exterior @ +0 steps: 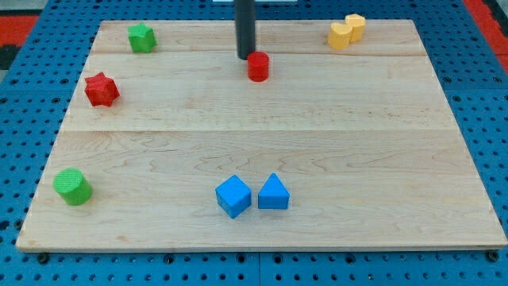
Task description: Push the red circle down a bit and left
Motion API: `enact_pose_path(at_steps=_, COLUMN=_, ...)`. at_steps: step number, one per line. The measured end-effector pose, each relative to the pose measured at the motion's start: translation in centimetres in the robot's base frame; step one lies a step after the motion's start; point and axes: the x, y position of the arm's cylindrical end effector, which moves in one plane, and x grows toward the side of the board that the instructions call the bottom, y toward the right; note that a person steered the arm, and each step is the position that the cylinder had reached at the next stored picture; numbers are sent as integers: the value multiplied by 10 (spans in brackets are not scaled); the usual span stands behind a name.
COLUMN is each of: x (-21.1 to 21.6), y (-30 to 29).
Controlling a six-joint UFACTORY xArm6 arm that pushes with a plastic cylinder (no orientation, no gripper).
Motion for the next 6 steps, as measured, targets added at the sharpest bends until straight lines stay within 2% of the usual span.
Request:
enact_pose_path(at_steps=2, x=21, y=53)
enact_pose_path(at_steps=4, x=30, y=-81)
enact_pose_path(at_steps=5, x=21, y=-121)
enact_pose_path(at_steps=6, x=18, y=-210)
